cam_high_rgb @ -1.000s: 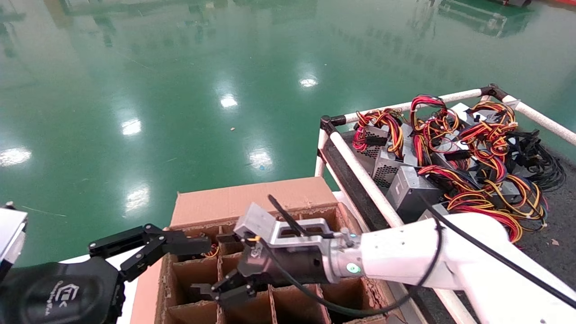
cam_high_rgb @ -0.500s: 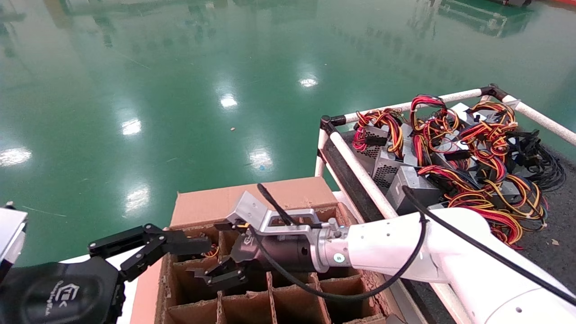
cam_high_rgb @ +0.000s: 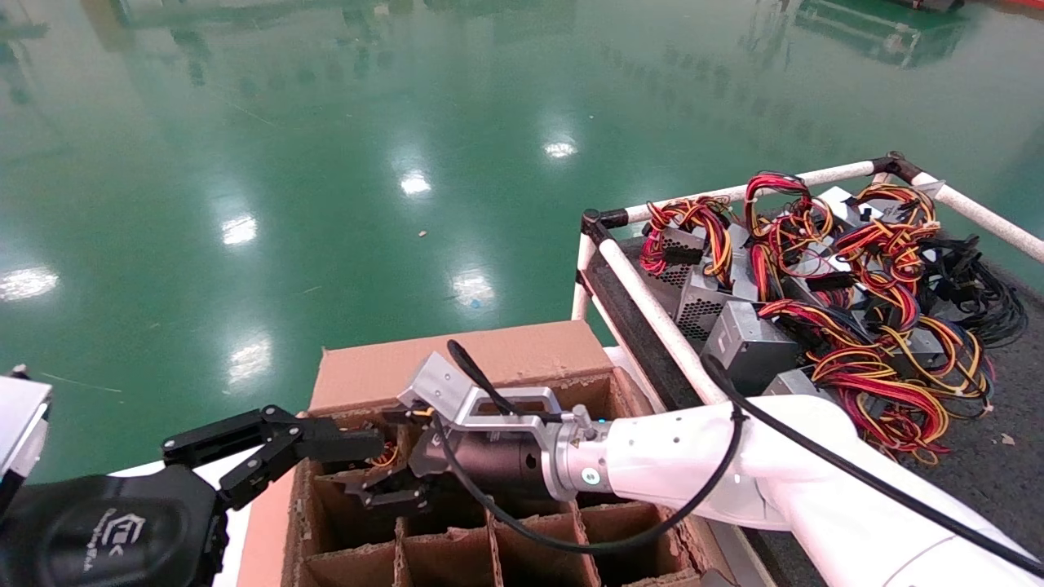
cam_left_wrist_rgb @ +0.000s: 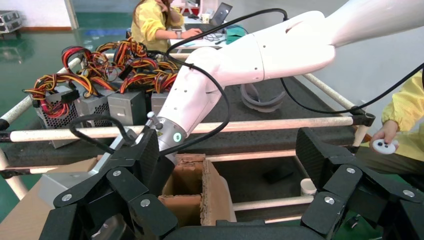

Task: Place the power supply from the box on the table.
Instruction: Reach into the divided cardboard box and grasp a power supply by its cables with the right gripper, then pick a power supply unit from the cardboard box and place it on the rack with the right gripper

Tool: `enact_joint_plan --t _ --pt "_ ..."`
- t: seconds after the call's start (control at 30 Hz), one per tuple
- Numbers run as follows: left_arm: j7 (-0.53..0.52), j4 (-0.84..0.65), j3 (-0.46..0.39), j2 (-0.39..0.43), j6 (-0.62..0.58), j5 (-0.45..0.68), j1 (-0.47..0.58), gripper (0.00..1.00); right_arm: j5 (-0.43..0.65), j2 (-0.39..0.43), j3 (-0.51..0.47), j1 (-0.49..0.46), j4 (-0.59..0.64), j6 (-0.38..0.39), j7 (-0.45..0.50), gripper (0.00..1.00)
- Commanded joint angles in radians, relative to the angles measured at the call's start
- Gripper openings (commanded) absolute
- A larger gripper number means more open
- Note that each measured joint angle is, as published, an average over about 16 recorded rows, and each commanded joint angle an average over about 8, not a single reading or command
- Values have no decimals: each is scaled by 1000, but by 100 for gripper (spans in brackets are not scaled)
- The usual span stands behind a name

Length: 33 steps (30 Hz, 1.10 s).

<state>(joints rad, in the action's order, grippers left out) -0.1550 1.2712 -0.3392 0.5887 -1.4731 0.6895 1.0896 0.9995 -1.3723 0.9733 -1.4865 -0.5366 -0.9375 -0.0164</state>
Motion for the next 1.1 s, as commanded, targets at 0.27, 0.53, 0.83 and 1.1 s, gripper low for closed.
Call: enact_joint_plan --t 0.27,0.53,0.83,1.1 --pt "0 0 0 0 0 0 0 100 -77 -1 114 5 -44 162 23 0" --pt "0 0 0 0 0 0 0 100 -141 0 211 11 -103 250 49 0" --pt "0 0 0 0 0 0 0 100 -202 1 292 6 -120 302 58 0" --pt "0 0 -1 0 0 0 0 100 -264 1 334 -9 -133 328 62 0"
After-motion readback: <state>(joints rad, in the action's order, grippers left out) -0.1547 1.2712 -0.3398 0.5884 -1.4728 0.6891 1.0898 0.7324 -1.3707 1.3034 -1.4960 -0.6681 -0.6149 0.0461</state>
